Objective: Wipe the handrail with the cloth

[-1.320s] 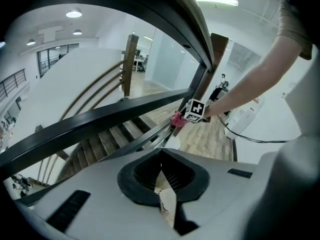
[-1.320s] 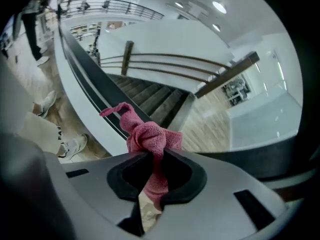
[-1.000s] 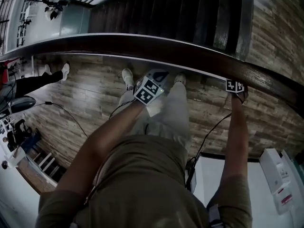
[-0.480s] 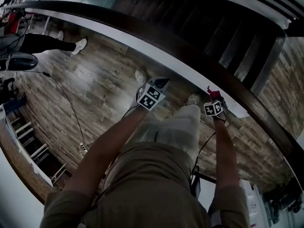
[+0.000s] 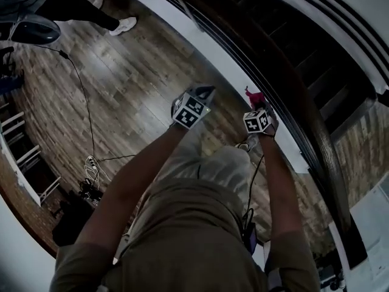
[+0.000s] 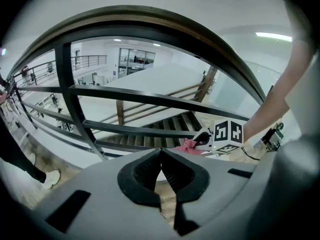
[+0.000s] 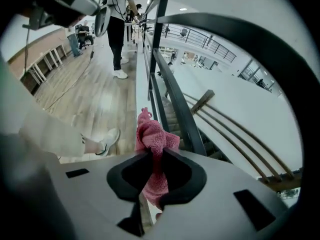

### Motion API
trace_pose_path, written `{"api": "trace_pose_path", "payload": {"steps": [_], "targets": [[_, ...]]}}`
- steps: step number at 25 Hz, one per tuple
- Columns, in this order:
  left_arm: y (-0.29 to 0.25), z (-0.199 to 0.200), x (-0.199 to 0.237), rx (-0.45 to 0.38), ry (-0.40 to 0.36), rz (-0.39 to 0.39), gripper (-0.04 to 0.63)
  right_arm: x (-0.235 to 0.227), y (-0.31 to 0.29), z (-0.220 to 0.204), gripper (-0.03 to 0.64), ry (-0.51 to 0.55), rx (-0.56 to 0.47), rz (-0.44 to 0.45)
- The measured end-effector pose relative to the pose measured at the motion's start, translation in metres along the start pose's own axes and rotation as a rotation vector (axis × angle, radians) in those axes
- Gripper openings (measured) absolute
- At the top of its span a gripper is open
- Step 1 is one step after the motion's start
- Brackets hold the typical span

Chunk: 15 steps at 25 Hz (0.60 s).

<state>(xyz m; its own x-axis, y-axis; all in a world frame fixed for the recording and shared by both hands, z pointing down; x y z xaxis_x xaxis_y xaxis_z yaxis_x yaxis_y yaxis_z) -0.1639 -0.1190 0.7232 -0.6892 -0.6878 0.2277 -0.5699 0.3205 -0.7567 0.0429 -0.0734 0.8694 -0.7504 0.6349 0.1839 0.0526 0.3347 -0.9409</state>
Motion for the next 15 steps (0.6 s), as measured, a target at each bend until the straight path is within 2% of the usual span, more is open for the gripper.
{"api": "trace_pose_path", "payload": {"steps": [4,7,11,15], "targets": [[0.024,0.007,0.077,-0.017,0.023,0.016,0.018,0.020,0.004,0.129,0.058,-0.004,-0.119,-0.009],[0.036,0.017,0.114,-0.018,0.005,0.019,0.018,0.028,0.015,0.196,0.058,-0.008,-0.190,-0.015],[0.042,0.031,0.153,-0.047,-0.011,0.046,0.018,0.031,0.025,0.244,0.058,-0.024,-0.233,-0.010],[0.036,0.034,0.167,-0.077,-0.044,0.073,0.018,0.030,0.026,0.252,0.059,-0.007,-0.223,-0.010]]}}
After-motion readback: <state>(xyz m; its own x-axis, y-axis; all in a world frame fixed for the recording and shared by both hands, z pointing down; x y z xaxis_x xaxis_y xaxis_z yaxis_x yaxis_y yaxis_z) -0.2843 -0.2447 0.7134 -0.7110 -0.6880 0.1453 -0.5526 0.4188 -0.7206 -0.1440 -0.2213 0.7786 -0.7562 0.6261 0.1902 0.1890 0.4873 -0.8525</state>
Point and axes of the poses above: the fingertips, and each gripper's own axes: y backward along the fingers, x to its left, z out of its top, the point moved 2 cm from there along y, backward along the fingers
